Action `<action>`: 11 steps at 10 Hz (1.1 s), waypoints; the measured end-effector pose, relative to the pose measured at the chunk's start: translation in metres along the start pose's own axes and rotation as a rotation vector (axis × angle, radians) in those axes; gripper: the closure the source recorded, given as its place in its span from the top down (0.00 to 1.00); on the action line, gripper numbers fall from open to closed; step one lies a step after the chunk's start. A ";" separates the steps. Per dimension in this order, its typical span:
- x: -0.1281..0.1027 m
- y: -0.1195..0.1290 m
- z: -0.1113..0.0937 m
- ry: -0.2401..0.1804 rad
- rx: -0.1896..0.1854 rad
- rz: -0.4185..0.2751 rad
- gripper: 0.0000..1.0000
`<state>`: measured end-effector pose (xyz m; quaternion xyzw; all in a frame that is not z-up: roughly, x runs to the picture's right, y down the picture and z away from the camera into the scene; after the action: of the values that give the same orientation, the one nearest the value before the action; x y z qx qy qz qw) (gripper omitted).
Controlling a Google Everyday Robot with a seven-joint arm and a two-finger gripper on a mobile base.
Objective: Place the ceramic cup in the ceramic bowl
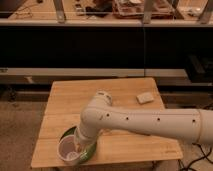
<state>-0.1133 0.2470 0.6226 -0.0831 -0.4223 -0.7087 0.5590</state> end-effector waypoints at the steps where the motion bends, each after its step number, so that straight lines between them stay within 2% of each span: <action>1: 0.009 0.004 0.009 0.012 0.004 0.017 0.00; 4: 0.045 0.036 0.021 0.054 -0.022 0.080 0.00; 7: 0.063 0.051 0.028 0.059 -0.038 0.104 0.03; 11: 0.063 0.050 0.044 0.001 -0.030 0.100 0.43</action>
<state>-0.1091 0.2312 0.7130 -0.1121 -0.4065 -0.6862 0.5927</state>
